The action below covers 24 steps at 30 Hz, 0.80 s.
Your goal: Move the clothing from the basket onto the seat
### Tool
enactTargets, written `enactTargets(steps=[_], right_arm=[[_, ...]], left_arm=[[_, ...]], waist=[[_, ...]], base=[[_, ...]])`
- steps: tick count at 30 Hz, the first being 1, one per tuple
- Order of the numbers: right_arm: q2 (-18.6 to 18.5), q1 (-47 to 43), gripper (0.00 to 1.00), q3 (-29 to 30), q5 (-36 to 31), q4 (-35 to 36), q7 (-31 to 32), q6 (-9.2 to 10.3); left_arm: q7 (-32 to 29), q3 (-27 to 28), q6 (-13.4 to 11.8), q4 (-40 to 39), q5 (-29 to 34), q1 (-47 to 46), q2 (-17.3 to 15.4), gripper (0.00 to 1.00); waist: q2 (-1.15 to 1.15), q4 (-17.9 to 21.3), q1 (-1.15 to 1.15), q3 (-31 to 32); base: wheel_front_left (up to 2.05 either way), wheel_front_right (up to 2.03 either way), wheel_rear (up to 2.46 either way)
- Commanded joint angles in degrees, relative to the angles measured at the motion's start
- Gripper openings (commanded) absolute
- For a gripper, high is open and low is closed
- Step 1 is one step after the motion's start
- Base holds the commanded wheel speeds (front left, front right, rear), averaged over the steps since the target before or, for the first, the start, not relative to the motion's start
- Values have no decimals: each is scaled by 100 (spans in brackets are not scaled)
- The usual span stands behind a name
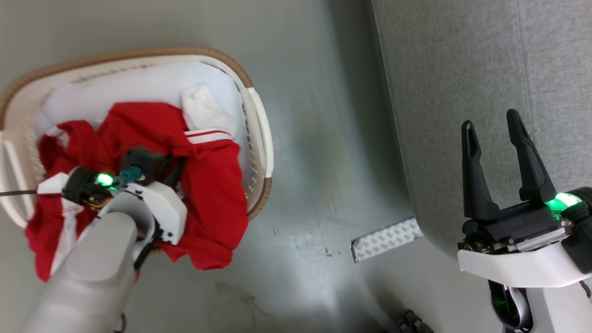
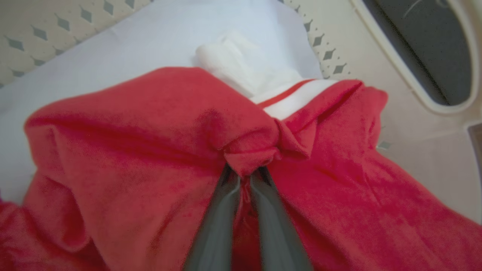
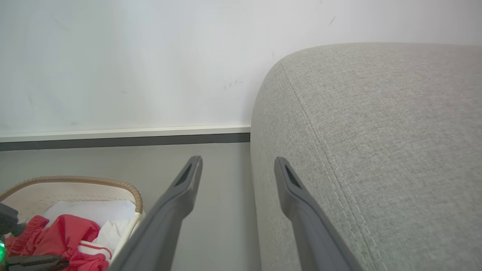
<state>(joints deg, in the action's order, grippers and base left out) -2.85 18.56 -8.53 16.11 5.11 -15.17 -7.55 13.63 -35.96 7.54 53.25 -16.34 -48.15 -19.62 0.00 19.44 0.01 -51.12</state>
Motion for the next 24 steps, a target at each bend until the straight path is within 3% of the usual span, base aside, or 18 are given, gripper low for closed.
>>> enactTargets(steps=[1, 8, 24], right_arm=[[-7, -39, 100, 42, -62, -68, 2, 12], [-11, -126, 100, 52, -149, -345, 2, 12], [-13, -1049, 100, 144, -328, -1026, 3, 12]], left_arm=[[93, -5, -10, -39, -251, 41, 64, 0], [153, 221, -10, -734, -825, 576, 205, 0], [153, 1249, -143, -2507, -931, 2370, 687, 0]], waist=[[0, -152, -1, 282], [0, -506, -1, 1389], [0, -1189, -1, 4033]], base=[[0, 0, 0], [0, 0, 0], [0, 0, 0]])
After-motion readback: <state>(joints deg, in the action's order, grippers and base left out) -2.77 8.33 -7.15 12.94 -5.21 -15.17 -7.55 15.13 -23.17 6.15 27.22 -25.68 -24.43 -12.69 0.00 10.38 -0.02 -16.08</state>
